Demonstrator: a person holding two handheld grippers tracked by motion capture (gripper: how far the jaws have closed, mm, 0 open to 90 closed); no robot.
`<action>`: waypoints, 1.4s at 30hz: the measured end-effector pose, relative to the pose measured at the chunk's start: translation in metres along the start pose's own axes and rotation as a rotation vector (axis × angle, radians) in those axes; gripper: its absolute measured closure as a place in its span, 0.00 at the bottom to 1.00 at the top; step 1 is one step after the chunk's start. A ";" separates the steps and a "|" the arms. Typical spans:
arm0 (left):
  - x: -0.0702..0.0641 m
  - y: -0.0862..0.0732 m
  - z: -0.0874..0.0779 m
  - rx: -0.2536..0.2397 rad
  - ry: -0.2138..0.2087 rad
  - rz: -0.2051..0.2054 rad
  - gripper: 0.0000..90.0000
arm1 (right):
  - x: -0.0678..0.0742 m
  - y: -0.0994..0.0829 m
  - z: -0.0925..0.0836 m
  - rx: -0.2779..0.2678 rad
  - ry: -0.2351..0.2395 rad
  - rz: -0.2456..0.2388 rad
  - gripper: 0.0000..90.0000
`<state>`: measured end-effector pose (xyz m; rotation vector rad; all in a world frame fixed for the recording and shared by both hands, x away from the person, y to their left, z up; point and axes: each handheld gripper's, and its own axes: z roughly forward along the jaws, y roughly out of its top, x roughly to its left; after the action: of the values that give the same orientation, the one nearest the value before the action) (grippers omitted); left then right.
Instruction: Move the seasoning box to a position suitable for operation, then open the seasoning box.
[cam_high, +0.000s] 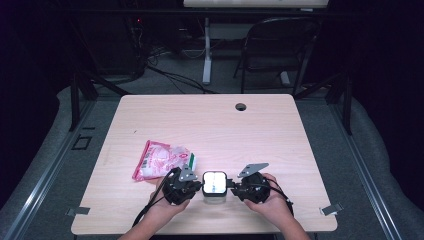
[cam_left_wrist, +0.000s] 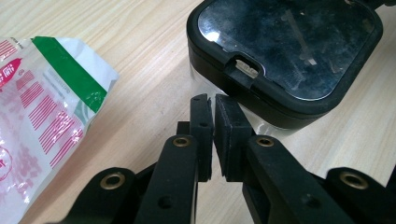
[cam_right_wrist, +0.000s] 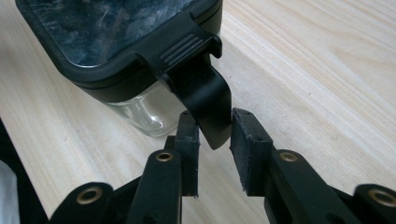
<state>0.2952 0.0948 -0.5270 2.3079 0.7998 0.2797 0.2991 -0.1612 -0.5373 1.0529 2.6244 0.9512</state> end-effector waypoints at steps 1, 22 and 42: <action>0.000 -0.001 0.000 -0.003 -0.002 -0.004 0.93 | 0.000 0.000 0.000 -0.004 0.005 0.003 0.80; 0.026 0.000 -0.021 -0.103 -0.051 -0.080 0.66 | -0.008 0.004 -0.020 -0.034 0.054 0.033 0.64; 0.033 0.003 -0.031 -0.154 -0.090 -0.094 0.65 | -0.007 0.012 -0.042 -0.070 -0.003 0.111 0.74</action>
<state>0.3102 0.1296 -0.5028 2.1172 0.8100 0.1870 0.2957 -0.1805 -0.4973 1.1925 2.5330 1.0550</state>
